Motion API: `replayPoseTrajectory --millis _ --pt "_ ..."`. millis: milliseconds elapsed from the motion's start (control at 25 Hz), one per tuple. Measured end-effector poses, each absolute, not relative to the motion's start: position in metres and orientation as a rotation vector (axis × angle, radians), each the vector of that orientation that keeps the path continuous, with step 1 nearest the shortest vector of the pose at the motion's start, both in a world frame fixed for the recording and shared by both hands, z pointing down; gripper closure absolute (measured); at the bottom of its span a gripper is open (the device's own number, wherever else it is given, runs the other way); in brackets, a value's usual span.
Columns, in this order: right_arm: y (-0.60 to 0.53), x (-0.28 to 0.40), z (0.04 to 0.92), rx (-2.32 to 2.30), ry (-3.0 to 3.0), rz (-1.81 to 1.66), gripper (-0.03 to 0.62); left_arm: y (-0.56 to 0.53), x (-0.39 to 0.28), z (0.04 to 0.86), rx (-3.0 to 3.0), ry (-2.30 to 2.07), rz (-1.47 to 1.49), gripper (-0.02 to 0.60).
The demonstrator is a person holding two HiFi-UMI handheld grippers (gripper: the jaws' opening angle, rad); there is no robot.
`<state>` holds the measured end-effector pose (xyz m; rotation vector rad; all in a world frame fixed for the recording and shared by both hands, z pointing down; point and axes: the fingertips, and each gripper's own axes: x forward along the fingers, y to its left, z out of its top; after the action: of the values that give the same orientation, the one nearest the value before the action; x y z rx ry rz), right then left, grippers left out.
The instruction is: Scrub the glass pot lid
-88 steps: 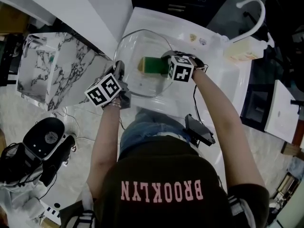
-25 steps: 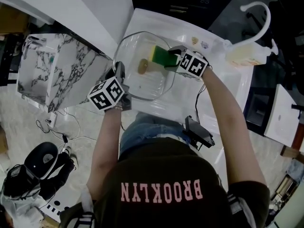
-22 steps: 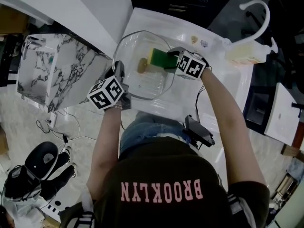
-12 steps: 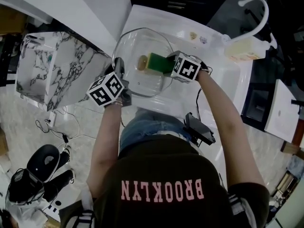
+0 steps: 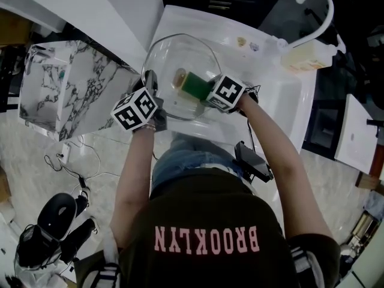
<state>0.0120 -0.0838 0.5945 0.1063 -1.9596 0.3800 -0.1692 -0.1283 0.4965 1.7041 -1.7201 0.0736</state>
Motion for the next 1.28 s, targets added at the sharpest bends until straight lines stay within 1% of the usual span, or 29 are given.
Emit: replayPoseTrajectory --millis 200,480,560,800,1040,1280 --pt "-0.075 0.006 0.589 0.225 -1.954 0.5 0.312 -0.129 -0.164 0.502 1.709 -1.682 0.049 0.554" --pt "-0.049 -0.029 0.568 0.186 -2.07 0.873 0.312 -0.129 -0.165 0.499 1.724 -1.686 0.076 0.554" --pt "-0.051 -0.032 0.563 0.214 -2.109 0.913 0.312 -0.127 -0.166 0.497 1.753 -1.686 0.11 0.552" --pt "-0.084 -0.006 0.541 0.452 -2.192 0.907 0.312 -0.128 -0.166 0.496 1.785 -1.669 0.134 0.548" --pt "-0.102 0.023 0.506 0.651 -2.278 0.888 0.312 -0.132 -0.158 0.501 1.733 -1.583 0.01 0.555" --pt "-0.111 0.059 0.483 0.821 -2.318 0.908 0.312 -0.14 -0.146 0.471 1.841 -1.619 0.058 0.561"
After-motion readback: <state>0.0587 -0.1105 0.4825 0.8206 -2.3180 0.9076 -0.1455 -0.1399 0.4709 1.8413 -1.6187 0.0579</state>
